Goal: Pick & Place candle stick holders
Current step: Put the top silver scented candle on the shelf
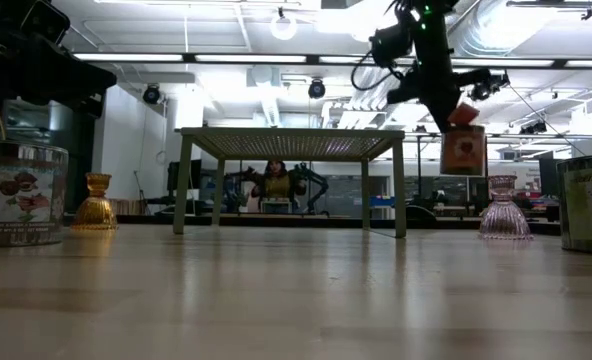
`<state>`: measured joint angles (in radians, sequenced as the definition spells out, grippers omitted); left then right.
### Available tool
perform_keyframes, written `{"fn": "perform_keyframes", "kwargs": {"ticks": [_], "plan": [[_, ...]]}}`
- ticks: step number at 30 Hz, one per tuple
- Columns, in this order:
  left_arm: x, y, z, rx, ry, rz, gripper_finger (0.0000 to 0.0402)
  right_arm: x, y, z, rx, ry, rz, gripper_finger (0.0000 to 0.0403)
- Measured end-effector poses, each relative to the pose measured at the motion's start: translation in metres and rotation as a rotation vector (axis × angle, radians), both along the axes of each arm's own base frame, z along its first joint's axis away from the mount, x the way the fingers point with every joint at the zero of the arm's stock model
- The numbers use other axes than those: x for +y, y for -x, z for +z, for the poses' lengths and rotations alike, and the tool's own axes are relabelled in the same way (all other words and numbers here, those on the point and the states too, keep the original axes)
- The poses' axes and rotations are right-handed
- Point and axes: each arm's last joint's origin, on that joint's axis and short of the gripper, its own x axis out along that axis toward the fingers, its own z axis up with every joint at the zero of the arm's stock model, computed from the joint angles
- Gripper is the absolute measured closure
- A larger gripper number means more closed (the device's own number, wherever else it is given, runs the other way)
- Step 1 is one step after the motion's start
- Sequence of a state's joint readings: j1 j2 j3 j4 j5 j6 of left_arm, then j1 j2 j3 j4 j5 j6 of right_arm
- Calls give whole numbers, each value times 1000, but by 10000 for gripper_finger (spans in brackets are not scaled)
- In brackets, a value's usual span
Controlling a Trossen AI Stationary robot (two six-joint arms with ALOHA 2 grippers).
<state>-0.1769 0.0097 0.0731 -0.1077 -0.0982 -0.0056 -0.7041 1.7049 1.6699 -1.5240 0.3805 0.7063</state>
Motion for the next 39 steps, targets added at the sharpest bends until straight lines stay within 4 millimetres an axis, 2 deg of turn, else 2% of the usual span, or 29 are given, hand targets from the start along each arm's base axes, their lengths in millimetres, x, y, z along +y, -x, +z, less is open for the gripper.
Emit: {"fn": "perform_keyframes", "kwargs": {"ticks": [6, 16, 31, 39], "plan": [[0, 0, 0, 0, 0, -3, 400, 1, -14, 20, -40, 18, 38, 402], [0, 0, 0, 0, 0, -3, 400, 3, -40, 32, -93, 37, 116, 402], [0, 0, 0, 0, 0, 1, 400, 20, -52, 60, -187, 110, 157, 402], [0, 0, 0, 0, 0, 2, 400, 26, -55, 64, -213, 117, 170, 402]]}}
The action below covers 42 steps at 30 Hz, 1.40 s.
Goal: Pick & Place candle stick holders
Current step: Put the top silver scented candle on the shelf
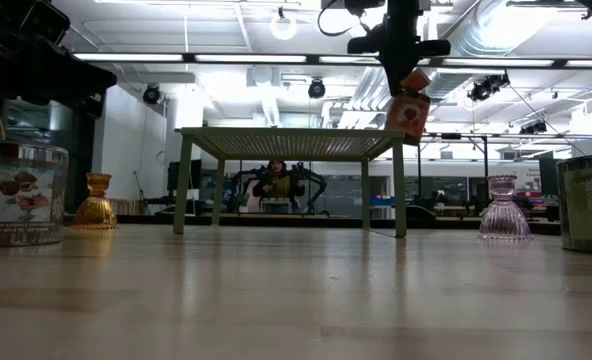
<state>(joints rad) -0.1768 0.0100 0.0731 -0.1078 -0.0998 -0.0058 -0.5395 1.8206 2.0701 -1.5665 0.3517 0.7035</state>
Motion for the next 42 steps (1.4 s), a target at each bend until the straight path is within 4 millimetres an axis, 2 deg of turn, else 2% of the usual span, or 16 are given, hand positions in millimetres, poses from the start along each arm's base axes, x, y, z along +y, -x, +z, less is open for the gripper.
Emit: {"fn": "perform_keyframes", "kwargs": {"ticks": [8, 19, 22, 30, 35, 42], "plan": [[0, 0, 0, 0, 0, 0, 400, 7, -9, 1, -44, 12, 31, 402], [0, 0, 0, 0, 0, -1, 400, 9, -32, 4, -191, 85, 108, 402], [0, 0, 0, 0, 0, -2, 400, 9, -39, -1, -191, 71, 130, 402], [0, 0, 0, 0, 0, -5, 400, 3, -59, 9, -130, 70, 168, 403], [0, 0, 0, 0, 0, -5, 400, 2, -65, -6, -103, 19, 188, 403], [0, 0, 0, 1, 0, -4, 400, 2, -69, -8, -106, 25, 202, 403]]}}
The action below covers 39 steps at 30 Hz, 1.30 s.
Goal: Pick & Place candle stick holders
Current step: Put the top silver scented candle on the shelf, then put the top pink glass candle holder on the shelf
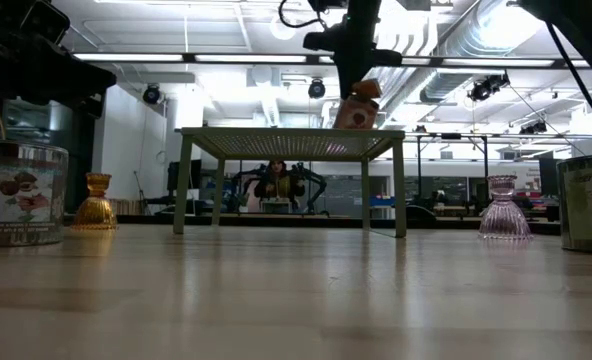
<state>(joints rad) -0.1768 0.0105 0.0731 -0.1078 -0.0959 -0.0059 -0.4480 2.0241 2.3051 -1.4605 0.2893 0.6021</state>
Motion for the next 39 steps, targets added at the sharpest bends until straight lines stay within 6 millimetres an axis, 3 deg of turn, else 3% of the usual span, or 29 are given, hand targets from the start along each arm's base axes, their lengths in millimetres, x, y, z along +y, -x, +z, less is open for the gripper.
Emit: {"fn": "perform_keyframes", "kwargs": {"ticks": [15, 28, 39], "plan": [[0, 0, 0, 0, 0, 0, 400, -1, -5, -1, -22, -28, 83, 400], [0, 0, 0, 0, 0, 1, 400, -1, -5, -2, -18, -28, 80, 339], [0, 0, 0, 0, -1, 1, 400, -2, -6, 3, -51, 16, 50, 312]]}}
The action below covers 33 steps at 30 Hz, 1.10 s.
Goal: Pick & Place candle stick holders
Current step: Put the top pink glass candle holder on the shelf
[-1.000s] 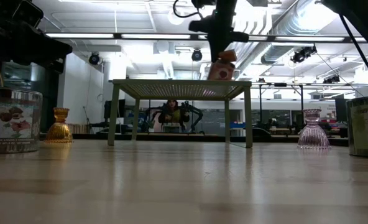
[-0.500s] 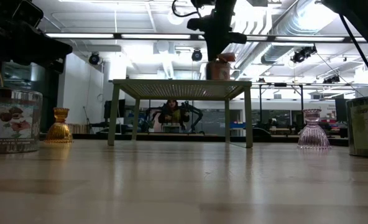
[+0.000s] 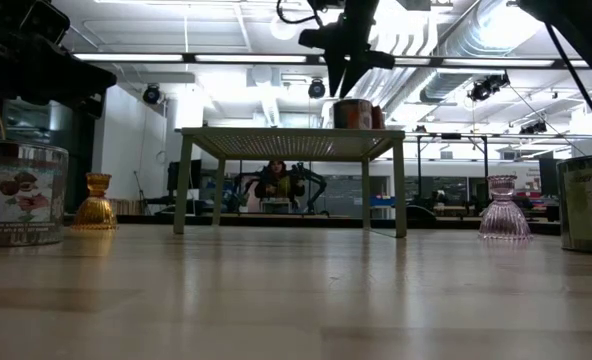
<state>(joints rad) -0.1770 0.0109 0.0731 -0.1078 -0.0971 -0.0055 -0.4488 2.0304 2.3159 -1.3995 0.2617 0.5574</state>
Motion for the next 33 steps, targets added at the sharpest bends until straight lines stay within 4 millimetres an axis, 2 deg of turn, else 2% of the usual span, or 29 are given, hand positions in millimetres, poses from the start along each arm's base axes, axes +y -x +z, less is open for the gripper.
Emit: {"fn": "perform_keyframes", "kwargs": {"ticks": [11, 16, 33], "plan": [[0, 0, 0, 0, 0, 0, 400, 12, 22, 13, 93, 9, -116, 293], [0, 0, 0, 0, 0, 0, 400, 20, 29, 20, 55, -29, -122, 293], [0, 0, 0, 0, 0, 1, 400, 29, 27, 22, 40, -47, -83, 292]]}}
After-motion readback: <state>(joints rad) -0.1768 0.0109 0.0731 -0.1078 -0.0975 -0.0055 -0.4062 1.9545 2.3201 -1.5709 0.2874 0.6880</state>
